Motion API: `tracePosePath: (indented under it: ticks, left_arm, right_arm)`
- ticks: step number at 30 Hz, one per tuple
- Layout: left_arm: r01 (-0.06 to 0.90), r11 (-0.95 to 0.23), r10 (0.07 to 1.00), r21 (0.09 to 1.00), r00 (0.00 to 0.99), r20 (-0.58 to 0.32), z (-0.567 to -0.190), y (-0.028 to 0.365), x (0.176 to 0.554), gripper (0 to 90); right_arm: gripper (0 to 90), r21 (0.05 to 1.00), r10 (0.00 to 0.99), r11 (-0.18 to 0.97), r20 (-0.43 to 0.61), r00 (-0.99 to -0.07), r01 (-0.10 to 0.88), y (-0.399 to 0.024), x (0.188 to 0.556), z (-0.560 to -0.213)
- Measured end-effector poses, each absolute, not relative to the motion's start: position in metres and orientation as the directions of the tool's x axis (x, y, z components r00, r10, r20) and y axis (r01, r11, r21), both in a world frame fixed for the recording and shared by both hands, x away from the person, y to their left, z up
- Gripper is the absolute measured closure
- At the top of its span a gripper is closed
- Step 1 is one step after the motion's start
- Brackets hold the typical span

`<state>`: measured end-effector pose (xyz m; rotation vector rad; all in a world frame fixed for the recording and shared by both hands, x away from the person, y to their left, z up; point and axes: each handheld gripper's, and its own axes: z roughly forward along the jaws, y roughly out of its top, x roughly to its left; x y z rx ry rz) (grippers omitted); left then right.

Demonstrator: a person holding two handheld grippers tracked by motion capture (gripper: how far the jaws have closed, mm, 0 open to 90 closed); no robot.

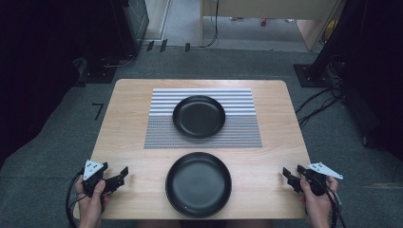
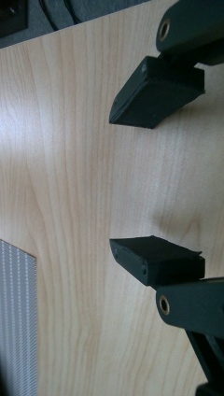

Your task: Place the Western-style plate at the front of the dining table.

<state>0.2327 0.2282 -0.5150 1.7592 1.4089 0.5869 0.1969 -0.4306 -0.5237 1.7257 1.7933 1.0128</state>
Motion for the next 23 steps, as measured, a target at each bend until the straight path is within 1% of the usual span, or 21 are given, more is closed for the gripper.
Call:
tracePosePath:
  ticks: [7, 11, 14, 18, 23]
  left_arm:
    - [0.645, -0.109, 0.961, 0.756, 0.262, -0.085, -0.517, 0.223, 0.236, 13.3]
    - [0.657, -0.124, 0.966, 0.744, 0.253, -0.062, -0.518, 0.221, 0.237, 13.3]
    - [0.661, -0.17, 0.971, 0.731, 0.24, 0.009, -0.518, 0.214, 0.237, 12.9]
    - [0.667, -0.156, 0.974, 0.728, 0.227, 0.001, -0.519, 0.215, 0.238, 10.8]
    - [0.667, -0.157, 0.974, 0.728, 0.225, 0.003, -0.518, 0.214, 0.237, 10.6]
  right_arm:
    - [31.7, 0.753, 0.987, 0.086, 0.023, -0.157, 0.653, -0.415, 0.197, -0.524]
    - [31.1, 0.751, 0.987, 0.082, 0.032, -0.16, 0.655, -0.415, 0.197, -0.524]
    - [30.9, 0.751, 0.986, 0.083, 0.031, -0.161, 0.655, -0.415, 0.197, -0.524]
    - [30.1, 0.751, 0.986, 0.085, 0.031, -0.164, 0.655, -0.415, 0.197, -0.524]
    - [28.5, 0.749, 0.987, 0.082, 0.031, -0.159, 0.657, -0.414, 0.197, -0.525]
